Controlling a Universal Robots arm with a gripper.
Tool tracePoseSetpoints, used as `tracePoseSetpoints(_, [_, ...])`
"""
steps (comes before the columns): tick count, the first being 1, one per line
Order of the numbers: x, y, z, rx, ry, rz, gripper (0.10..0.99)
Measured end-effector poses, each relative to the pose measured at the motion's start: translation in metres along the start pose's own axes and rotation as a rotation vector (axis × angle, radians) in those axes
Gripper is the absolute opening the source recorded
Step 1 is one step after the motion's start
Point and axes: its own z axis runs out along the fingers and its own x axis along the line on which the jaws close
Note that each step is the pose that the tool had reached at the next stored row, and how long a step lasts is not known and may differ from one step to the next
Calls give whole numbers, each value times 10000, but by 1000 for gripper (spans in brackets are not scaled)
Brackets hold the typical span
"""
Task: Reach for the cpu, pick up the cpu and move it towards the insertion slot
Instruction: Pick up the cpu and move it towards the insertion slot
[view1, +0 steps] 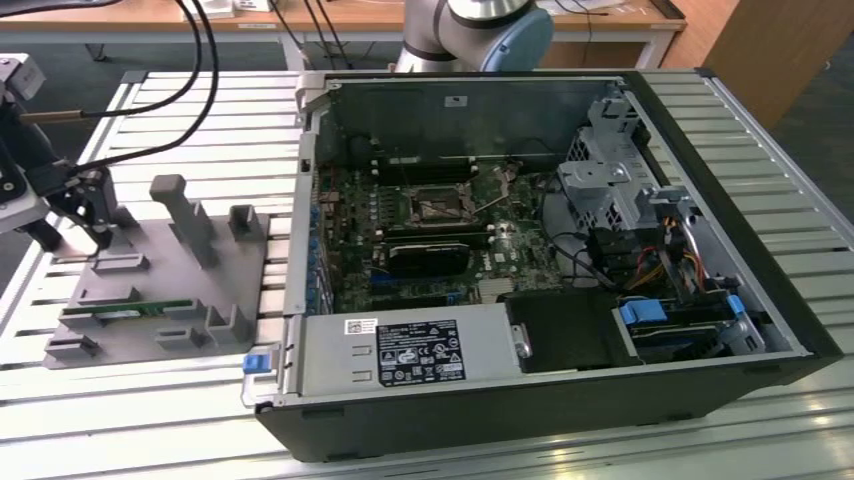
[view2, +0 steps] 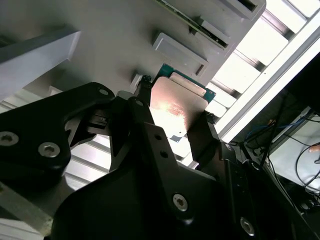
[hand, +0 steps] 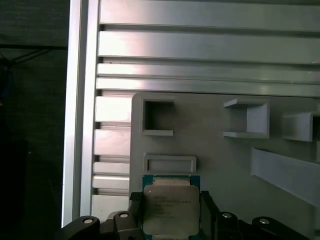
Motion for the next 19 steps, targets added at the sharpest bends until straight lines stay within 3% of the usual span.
tracePoseSetpoints(19, [2, 10, -175, 5, 0, 0, 541])
